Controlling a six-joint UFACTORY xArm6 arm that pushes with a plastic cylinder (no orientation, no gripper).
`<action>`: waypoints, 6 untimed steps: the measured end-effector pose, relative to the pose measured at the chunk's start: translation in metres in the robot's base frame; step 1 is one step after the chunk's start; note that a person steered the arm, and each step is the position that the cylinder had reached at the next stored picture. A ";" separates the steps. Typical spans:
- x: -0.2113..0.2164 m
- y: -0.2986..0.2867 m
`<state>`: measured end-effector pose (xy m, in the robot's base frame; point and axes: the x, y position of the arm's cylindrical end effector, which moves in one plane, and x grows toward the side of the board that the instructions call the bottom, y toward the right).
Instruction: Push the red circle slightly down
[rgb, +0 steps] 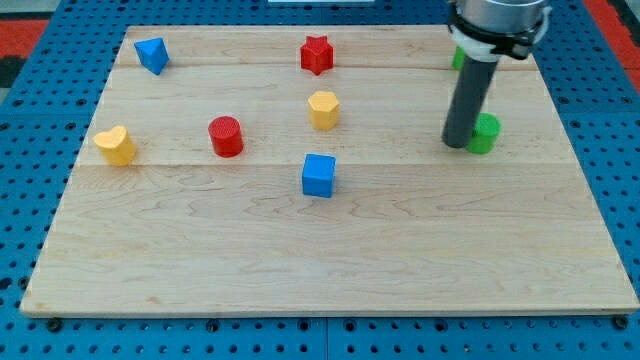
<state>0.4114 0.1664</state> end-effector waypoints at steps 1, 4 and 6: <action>0.000 0.020; 0.000 0.012; -0.022 -0.044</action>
<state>0.3892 0.1227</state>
